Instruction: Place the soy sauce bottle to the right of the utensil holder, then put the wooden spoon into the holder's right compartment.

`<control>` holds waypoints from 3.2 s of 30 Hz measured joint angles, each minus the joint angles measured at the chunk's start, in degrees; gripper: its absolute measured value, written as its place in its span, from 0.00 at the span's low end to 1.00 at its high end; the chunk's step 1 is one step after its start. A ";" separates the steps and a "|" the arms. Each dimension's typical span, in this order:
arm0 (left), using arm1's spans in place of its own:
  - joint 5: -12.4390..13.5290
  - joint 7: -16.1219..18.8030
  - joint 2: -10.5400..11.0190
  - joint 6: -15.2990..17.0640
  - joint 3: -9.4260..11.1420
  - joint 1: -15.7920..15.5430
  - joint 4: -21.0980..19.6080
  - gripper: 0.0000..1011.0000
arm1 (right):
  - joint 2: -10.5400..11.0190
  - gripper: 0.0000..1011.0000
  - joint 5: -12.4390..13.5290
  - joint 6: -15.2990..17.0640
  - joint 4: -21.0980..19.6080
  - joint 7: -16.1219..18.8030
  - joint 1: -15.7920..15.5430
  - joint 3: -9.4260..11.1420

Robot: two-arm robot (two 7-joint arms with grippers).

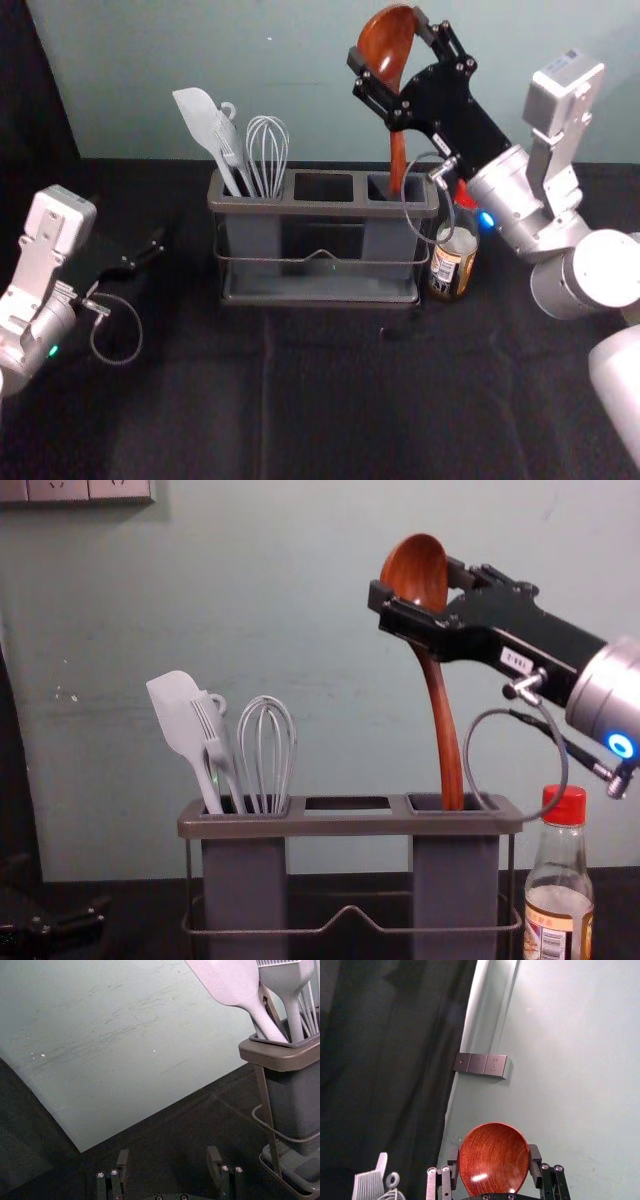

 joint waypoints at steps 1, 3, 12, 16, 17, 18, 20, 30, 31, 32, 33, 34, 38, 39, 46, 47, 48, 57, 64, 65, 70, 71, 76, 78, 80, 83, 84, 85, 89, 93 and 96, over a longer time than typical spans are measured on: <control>0.00 0.00 0.00 0.00 0.00 0.00 0.00 0.99 | -0.06 0.83 0.11 -0.35 0.27 0.09 -0.10 0.03; 0.00 0.00 0.00 0.00 0.00 0.00 0.00 0.99 | -0.28 0.83 0.37 -1.39 1.00 0.24 -0.43 0.16; -0.01 0.00 0.00 0.00 0.00 0.00 0.00 0.99 | -0.96 0.83 0.80 -3.61 2.45 0.53 -2.46 0.68; 0.00 0.00 0.00 0.00 0.00 0.00 0.00 0.99 | -1.19 0.83 1.02 -4.04 2.86 0.61 -3.26 0.85; 0.00 0.00 0.00 0.00 0.00 0.00 0.00 0.99 | -1.26 0.83 1.07 -4.11 2.98 0.64 -3.45 0.89; 0.00 0.00 0.00 0.00 0.00 0.00 0.00 0.99 | -1.31 0.83 1.09 -4.21 3.03 0.67 -3.61 0.91; 0.00 0.00 0.00 0.00 0.00 0.00 0.00 0.99 | -1.45 0.83 1.20 -4.63 3.24 0.87 -4.06 0.97; 0.00 0.00 0.00 0.00 0.00 0.00 0.00 0.99 | -1.78 0.83 1.62 -5.77 3.85 1.35 -5.99 1.37; 0.00 0.00 0.00 0.00 0.00 0.00 0.00 0.99 | -1.79 0.83 1.69 -5.82 3.90 1.37 -6.10 1.41; 0.00 0.00 0.00 0.00 0.00 0.00 0.00 0.99 | -1.81 0.83 1.81 -5.89 4.02 1.41 -6.32 1.52; 0.00 0.00 0.00 0.00 0.00 0.00 0.00 0.99 | -1.81 0.83 1.85 -5.92 4.08 1.43 -6.42 1.57; 0.00 0.00 0.00 0.00 0.00 0.00 0.00 0.99 | -1.80 0.83 1.90 -6.01 4.19 1.52 -6.59 1.63; 0.00 0.00 0.00 0.00 0.00 0.00 0.00 0.99 | -1.81 0.83 2.00 -6.27 4.41 1.75 -6.89 1.78; 0.00 0.00 0.00 0.00 0.00 0.00 0.00 0.99 | -1.83 0.83 2.05 -6.35 4.50 1.83 -7.01 1.84; 0.00 0.00 0.00 0.00 0.00 0.00 0.00 0.99 | -1.91 0.83 2.14 -6.68 4.78 1.98 -7.49 1.97; 0.00 0.00 0.00 0.00 0.00 0.00 0.00 0.99 | -1.94 0.83 2.14 -6.69 4.82 1.98 -7.54 1.99; 0.00 0.00 0.00 0.00 0.00 0.00 0.00 0.99 | -1.99 0.83 2.14 -6.73 4.89 1.99 -7.62 2.03; 0.00 0.00 0.00 0.00 0.00 0.00 0.00 0.99 | -2.25 0.94 2.34 -6.99 4.67 2.23 -7.79 2.20; 0.00 0.00 0.00 0.00 0.00 0.00 0.00 0.99 | -2.32 0.99 2.50 -6.93 1.75 1.85 -7.07 2.90; 0.00 0.00 0.00 0.00 0.00 0.00 0.00 0.99 | -2.28 0.99 2.49 -6.89 1.45 1.78 -6.98 2.98; 0.00 0.00 0.00 0.00 0.00 0.00 0.00 0.99 | -1.78 0.99 2.45 -6.58 -0.58 1.45 -6.28 3.68; 0.00 0.00 0.00 0.00 0.00 0.00 0.00 0.99 | -1.66 0.99 2.45 -6.47 -0.89 1.41 -6.17 3.83; 0.00 0.00 0.00 0.00 0.00 0.00 0.00 0.99 | -0.42 0.99 2.57 -5.95 -2.66 1.01 -5.67 5.39; 0.00 0.00 0.00 0.00 0.00 0.00 0.00 0.99 | 0.23 0.99 2.68 -5.78 -3.18 0.82 -5.67 6.14; 0.00 0.00 0.00 0.00 0.00 0.00 0.00 0.99 | 0.81 0.99 2.79 -5.64 -3.60 0.69 -5.73 6.82; 0.00 0.00 0.00 0.00 0.00 0.00 0.00 0.99 | 1.90 0.99 2.98 -5.44 -4.33 0.53 -6.10 8.16; 0.00 0.00 0.00 0.00 0.00 0.00 0.00 0.99 | 2.15 0.99 3.10 -5.39 -4.50 0.44 -6.23 8.54; 0.00 0.00 0.00 0.00 0.00 0.00 0.00 0.99 | 2.68 0.99 3.30 -5.28 -4.77 0.25 -6.56 9.36; 0.00 0.00 0.00 0.00 0.00 0.00 0.00 0.99 | 3.94 0.99 3.41 -4.91 -5.21 -0.19 -7.59 11.28; 0.00 0.00 0.00 0.00 0.00 0.00 0.00 0.99 | 4.93 0.99 2.62 -3.52 -5.87 -1.66 -9.43 13.32; 0.00 0.00 0.00 0.00 0.00 0.00 0.00 0.99 | 5.29 0.99 1.41 -2.53 -6.23 -2.73 -10.49 14.19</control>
